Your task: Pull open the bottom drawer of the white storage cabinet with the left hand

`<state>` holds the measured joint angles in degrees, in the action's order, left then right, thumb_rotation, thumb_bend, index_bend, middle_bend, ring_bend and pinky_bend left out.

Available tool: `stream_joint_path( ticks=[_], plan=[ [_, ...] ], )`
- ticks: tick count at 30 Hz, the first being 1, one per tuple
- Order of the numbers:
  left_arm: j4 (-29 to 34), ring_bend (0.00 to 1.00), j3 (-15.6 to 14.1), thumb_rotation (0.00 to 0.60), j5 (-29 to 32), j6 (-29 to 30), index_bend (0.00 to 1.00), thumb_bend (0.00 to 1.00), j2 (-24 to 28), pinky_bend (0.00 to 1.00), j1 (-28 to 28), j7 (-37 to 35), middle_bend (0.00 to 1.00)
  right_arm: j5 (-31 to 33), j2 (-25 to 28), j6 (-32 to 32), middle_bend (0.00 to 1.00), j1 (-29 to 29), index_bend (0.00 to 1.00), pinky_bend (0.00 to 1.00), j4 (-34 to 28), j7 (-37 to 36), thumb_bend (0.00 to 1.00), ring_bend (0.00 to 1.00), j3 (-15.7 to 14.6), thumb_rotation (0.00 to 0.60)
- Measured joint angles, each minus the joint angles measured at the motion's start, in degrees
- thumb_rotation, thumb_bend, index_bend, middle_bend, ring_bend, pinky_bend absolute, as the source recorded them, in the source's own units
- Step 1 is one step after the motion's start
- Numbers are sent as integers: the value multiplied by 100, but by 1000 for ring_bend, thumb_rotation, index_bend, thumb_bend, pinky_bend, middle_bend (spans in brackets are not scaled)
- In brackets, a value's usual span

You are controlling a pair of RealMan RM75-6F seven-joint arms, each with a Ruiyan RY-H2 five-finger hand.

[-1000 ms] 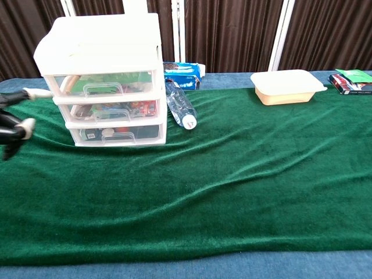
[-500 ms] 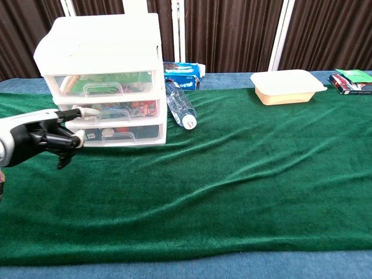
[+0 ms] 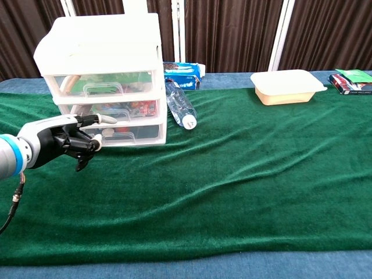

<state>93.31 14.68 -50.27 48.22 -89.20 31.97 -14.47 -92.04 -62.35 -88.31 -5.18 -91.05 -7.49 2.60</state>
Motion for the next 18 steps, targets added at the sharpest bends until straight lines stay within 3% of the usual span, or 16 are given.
stream_joint_path(
  ticks=[18],
  plan=[
    [-446,767,182,600,-46,25,84,764,-520,721,158,-129,897,25,-3,59,0,-21,44,0,20,-42,74,0,2,600]
  ],
)
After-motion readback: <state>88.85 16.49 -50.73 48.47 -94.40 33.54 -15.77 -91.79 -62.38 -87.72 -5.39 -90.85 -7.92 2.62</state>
